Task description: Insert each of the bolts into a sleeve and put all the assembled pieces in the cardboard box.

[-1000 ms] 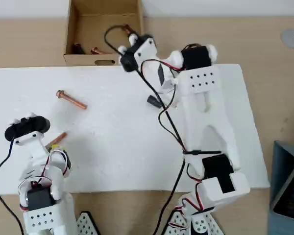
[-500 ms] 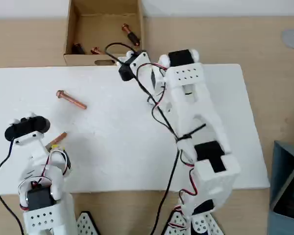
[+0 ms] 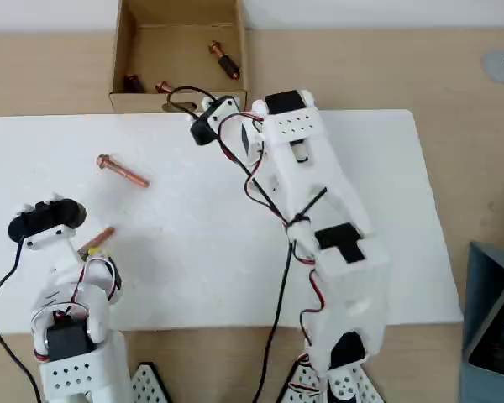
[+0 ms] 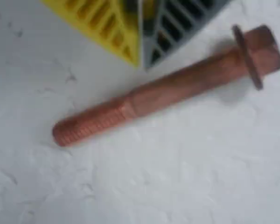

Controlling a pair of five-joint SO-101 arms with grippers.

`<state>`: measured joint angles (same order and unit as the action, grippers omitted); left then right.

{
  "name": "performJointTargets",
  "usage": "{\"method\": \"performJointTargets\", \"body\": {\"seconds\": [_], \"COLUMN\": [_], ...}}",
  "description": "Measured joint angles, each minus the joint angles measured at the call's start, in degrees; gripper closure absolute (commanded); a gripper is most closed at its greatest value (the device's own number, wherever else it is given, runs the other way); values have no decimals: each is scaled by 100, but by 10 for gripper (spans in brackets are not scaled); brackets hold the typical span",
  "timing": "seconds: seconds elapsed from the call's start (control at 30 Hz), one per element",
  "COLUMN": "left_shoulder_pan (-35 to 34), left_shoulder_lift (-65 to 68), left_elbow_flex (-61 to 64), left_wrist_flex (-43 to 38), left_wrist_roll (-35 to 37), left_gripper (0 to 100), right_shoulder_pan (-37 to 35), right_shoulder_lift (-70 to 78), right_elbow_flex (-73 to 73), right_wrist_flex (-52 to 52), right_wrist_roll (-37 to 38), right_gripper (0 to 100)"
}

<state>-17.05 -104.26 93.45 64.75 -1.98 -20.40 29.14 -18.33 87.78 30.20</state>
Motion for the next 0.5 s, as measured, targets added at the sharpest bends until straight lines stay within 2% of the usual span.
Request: {"method": "performJointTargets", "body": {"seconds": [0.1, 0.33, 0.5], "left_shoulder_pan": [0, 0, 0], "left_shoulder_lift": [0, 0, 0], "left_elbow_flex": [0, 0, 0], "left_wrist_flex": [0, 0, 0], "left_wrist_roll": [0, 0, 0], "left_gripper": [997, 997, 997], "right_shoulder_pan": [0, 9, 18], "right_shoulder_lift": [343, 932, 1125], "right_elbow_flex": [-299, -668, -870], "right_wrist_flex": [0, 0, -18], "right_wrist_roll": [0, -9, -18], "right_gripper": [765, 871, 890]}}
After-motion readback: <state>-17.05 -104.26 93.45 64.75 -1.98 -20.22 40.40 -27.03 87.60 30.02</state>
